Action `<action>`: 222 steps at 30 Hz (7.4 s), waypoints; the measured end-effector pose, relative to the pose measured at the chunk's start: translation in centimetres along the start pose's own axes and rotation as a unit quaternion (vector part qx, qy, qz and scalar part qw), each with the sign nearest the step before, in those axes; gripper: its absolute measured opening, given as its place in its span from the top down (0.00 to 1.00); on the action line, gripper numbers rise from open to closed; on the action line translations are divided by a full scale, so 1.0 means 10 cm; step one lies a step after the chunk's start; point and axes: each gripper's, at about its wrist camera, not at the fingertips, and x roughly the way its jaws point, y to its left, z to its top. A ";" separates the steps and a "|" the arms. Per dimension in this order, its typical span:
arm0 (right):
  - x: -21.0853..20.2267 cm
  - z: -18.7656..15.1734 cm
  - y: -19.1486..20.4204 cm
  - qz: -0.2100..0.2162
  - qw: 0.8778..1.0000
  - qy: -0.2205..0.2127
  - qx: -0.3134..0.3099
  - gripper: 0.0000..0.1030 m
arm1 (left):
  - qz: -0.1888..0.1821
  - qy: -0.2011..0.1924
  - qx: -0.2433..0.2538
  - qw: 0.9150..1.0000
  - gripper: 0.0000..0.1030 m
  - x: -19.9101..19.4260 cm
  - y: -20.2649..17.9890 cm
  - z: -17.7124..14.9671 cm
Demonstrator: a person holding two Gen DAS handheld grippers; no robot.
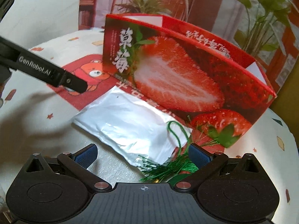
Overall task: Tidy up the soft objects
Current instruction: 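Lower both grippers toward the white packet with green tassel beside the box, then grasp the white packet with the left gripper while the right gripper grasps its tassel, then lift the white packet with both grippers and carry it over the red box, then open both grippers to drop the white packet into the box, then withdraw both grippers and lower them toward the green tasseled pouch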
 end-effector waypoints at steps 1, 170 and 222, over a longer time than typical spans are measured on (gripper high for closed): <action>0.02 -0.01 0.01 -0.003 1.000 0.004 -0.003 0.00 | 0.000 0.001 0.000 1.000 0.27 0.01 0.00 0.00; 0.73 1.27 -1.54 0.074 0.960 0.004 0.271 0.81 | -0.076 0.003 0.085 0.993 0.68 0.84 -0.51 1.65; -0.09 1.01 -1.33 -0.032 0.977 -0.073 0.198 0.01 | 0.007 -0.106 0.073 0.992 0.05 -0.19 -0.22 1.12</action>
